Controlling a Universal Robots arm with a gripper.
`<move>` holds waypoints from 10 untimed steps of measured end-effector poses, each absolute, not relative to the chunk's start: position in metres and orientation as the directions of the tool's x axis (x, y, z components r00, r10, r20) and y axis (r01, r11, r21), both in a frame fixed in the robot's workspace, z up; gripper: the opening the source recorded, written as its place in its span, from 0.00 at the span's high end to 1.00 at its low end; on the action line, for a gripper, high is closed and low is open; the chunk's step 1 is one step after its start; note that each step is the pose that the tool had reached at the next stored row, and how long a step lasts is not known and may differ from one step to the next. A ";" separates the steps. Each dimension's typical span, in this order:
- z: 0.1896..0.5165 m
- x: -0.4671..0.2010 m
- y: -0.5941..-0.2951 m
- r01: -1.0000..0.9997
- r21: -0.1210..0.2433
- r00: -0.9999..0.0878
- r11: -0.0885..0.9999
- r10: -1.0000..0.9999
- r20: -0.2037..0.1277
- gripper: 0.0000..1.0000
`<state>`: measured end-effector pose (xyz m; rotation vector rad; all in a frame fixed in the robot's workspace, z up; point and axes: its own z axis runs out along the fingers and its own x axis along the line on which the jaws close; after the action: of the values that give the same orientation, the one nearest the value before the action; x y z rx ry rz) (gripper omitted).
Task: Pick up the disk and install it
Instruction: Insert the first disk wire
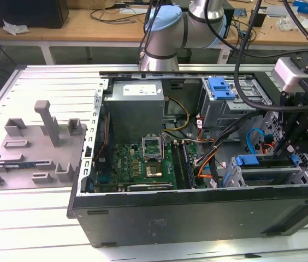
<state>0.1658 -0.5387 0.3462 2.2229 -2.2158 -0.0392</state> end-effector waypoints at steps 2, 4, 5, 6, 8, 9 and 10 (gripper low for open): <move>0.346 0.166 -0.539 -1.000 0.020 0.003 -0.003 -1.000 -0.016 0.84; 0.345 0.166 -0.539 -1.000 0.020 0.003 -0.003 -1.000 -0.016 0.84; 0.345 0.166 -0.539 -1.000 0.020 0.003 -0.003 -1.000 -0.016 0.84; 0.345 0.166 -0.539 -1.000 0.020 0.003 -0.003 -1.000 -0.016 0.84; 0.344 0.166 -0.539 -1.000 0.019 0.003 -0.003 -1.000 -0.016 0.84; 0.343 0.166 -0.539 -1.000 0.020 0.003 -0.003 -1.000 -0.016 0.84; 0.343 0.166 -0.539 -1.000 0.020 0.003 -0.003 -1.000 -0.016 0.84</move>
<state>0.1659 -0.5387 0.3425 2.2231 -2.2158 -0.0395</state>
